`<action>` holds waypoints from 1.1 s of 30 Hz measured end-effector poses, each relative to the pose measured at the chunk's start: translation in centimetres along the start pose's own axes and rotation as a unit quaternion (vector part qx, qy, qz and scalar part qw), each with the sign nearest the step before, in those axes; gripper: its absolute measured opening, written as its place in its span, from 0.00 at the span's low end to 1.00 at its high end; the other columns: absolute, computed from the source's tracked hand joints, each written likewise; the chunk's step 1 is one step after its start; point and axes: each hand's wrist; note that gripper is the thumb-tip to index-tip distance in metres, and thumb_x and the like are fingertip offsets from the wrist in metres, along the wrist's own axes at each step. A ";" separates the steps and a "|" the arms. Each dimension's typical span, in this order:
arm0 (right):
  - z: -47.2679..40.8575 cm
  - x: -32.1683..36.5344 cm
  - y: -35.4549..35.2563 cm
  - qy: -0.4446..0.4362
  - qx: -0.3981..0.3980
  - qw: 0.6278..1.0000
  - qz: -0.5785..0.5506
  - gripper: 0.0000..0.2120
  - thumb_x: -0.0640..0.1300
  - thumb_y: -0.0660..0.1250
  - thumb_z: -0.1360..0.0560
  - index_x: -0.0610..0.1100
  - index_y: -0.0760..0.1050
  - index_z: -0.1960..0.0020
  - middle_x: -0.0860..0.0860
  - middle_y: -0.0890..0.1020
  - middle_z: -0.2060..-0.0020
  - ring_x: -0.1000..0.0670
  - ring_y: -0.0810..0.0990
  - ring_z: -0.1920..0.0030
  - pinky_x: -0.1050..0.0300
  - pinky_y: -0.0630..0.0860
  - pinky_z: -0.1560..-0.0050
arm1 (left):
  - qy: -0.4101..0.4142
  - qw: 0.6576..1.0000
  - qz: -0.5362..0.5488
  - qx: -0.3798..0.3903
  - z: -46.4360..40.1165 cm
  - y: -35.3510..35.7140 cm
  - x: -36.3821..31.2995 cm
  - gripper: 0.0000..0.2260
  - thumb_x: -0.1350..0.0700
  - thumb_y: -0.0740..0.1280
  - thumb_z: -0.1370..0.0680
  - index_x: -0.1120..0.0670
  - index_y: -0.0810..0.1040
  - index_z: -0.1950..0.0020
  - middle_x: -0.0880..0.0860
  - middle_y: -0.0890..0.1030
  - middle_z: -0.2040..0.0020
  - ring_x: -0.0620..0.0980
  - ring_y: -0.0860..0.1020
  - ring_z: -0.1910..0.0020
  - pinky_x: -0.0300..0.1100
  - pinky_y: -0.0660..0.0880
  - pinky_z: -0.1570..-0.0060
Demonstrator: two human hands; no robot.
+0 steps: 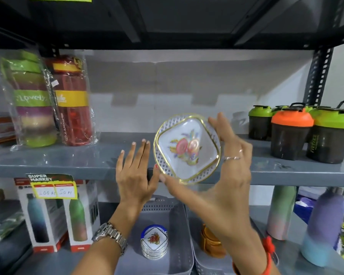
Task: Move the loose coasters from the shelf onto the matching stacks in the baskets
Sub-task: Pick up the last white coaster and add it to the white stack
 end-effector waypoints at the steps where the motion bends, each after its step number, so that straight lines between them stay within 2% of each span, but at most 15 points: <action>1: 0.9 -0.4 0.3 0.010 0.021 1.000 -0.011 0.50 0.63 0.73 0.41 0.47 0.56 0.27 0.62 0.69 0.41 0.54 0.65 0.38 0.42 0.72 0.38 | 0.004 1.000 -0.007 -0.024 0.0 0.0 0.1 0.25 0.45 0.44 0.15 0.61 0.72 0.37 0.63 0.80 0.43 0.58 0.72 0.39 0.57 0.66 0.37; 4: 4.6 -2.0 1.3 0.035 0.043 0.998 -0.022 0.50 0.64 0.73 0.43 0.46 0.60 0.28 0.65 0.66 0.38 0.52 0.68 0.37 0.48 0.73 0.39 | 0.004 1.000 -0.025 0.007 -0.2 -0.5 -0.2 0.26 0.45 0.47 0.15 0.60 0.75 0.34 0.57 0.77 0.36 0.55 0.72 0.35 0.54 0.64 0.35; 8: 9.8 -5.1 3.9 0.060 0.081 0.995 0.027 0.46 0.64 0.72 0.44 0.43 0.67 0.32 0.51 0.73 0.37 0.50 0.69 0.40 0.55 0.67 0.38 | -0.001 0.999 -0.026 0.026 0.2 -0.3 0.0 0.24 0.48 0.56 0.21 0.59 0.73 0.30 0.55 0.75 0.33 0.56 0.72 0.33 0.53 0.62 0.32; 10: 12.2 -7.2 6.0 0.107 0.154 0.979 0.082 0.44 0.66 0.69 0.45 0.43 0.71 0.35 0.49 0.75 0.38 0.47 0.71 0.41 0.54 0.65 0.38 | -0.009 0.999 -0.024 0.032 0.3 -0.4 -0.1 0.24 0.48 0.55 0.22 0.59 0.73 0.30 0.55 0.75 0.33 0.56 0.71 0.32 0.54 0.62 0.32; 13: 15.2 -10.1 9.6 0.182 0.277 0.929 0.163 0.46 0.70 0.65 0.46 0.45 0.71 0.35 0.51 0.77 0.38 0.44 0.73 0.43 0.49 0.68 0.39 | -0.005 0.999 -0.021 0.030 0.2 -0.4 -0.1 0.24 0.48 0.54 0.21 0.59 0.73 0.30 0.55 0.75 0.33 0.55 0.72 0.32 0.54 0.62 0.32; 15: 16.7 -11.5 12.0 0.242 0.387 0.869 0.190 0.48 0.69 0.66 0.42 0.45 0.63 0.29 0.50 0.74 0.35 0.42 0.69 0.38 0.45 0.64 0.33 | -0.006 0.999 -0.019 0.029 0.2 -0.3 0.0 0.24 0.48 0.54 0.21 0.59 0.73 0.30 0.55 0.76 0.33 0.55 0.72 0.32 0.53 0.62 0.32; 17: 18.1 -12.9 13.9 0.287 0.449 0.824 0.190 0.48 0.68 0.69 0.39 0.44 0.60 0.28 0.48 0.74 0.35 0.41 0.66 0.35 0.44 0.62 0.31 | -0.006 1.000 -0.020 0.021 0.2 -0.2 0.0 0.24 0.48 0.54 0.21 0.59 0.72 0.30 0.55 0.76 0.33 0.55 0.72 0.32 0.53 0.62 0.31; 19: 18.8 -13.9 15.5 0.312 0.471 0.802 0.195 0.46 0.67 0.70 0.39 0.43 0.62 0.30 0.46 0.74 0.36 0.40 0.65 0.35 0.44 0.63 0.30 | -0.007 0.999 -0.022 0.022 0.2 -0.2 -0.1 0.24 0.47 0.54 0.21 0.59 0.72 0.30 0.55 0.75 0.33 0.55 0.71 0.32 0.52 0.61 0.31; 21: 19.2 -14.8 16.9 0.324 0.489 0.785 0.198 0.50 0.65 0.71 0.38 0.42 0.55 0.27 0.43 0.70 0.34 0.39 0.65 0.34 0.44 0.63 0.30 | -0.010 1.000 -0.020 0.017 0.2 -0.1 -0.1 0.25 0.47 0.54 0.21 0.59 0.72 0.30 0.54 0.75 0.33 0.55 0.71 0.32 0.51 0.60 0.31; 23: 19.3 -15.5 17.8 0.327 0.498 0.782 0.184 0.53 0.62 0.73 0.37 0.44 0.47 0.24 0.40 0.64 0.32 0.38 0.63 0.32 0.44 0.62 0.29 | -0.015 1.000 -0.014 0.015 0.2 0.0 -0.1 0.25 0.47 0.54 0.21 0.59 0.72 0.30 0.54 0.75 0.33 0.55 0.71 0.32 0.51 0.60 0.30; 25: 19.2 -16.2 18.6 0.316 0.490 0.791 0.188 0.54 0.61 0.74 0.37 0.44 0.46 0.24 0.39 0.61 0.32 0.37 0.64 0.33 0.43 0.63 0.29 | -0.014 1.000 -0.013 0.016 0.1 0.0 -0.1 0.25 0.47 0.54 0.21 0.59 0.72 0.30 0.54 0.75 0.32 0.55 0.71 0.32 0.51 0.60 0.30; 28: 19.1 -17.1 19.7 0.279 0.496 0.793 0.220 0.54 0.65 0.71 0.37 0.43 0.47 0.24 0.39 0.61 0.31 0.38 0.64 0.31 0.40 0.60 0.29 | -0.009 1.000 -0.013 0.011 0.1 0.1 -0.1 0.25 0.47 0.54 0.21 0.59 0.72 0.30 0.54 0.75 0.33 0.55 0.71 0.32 0.51 0.61 0.31; 33: 19.0 -18.3 20.9 0.221 0.525 0.772 0.282 0.55 0.73 0.66 0.38 0.44 0.48 0.24 0.40 0.60 0.28 0.40 0.61 0.30 0.35 0.59 0.30 | -0.011 1.000 -0.010 0.002 0.1 0.1 -0.1 0.24 0.47 0.55 0.22 0.59 0.73 0.31 0.54 0.76 0.33 0.54 0.72 0.32 0.51 0.62 0.31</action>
Point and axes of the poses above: each hand's wrist, its own z-axis away from the middle knuckle, its own y-axis out of the palm, x = y × z
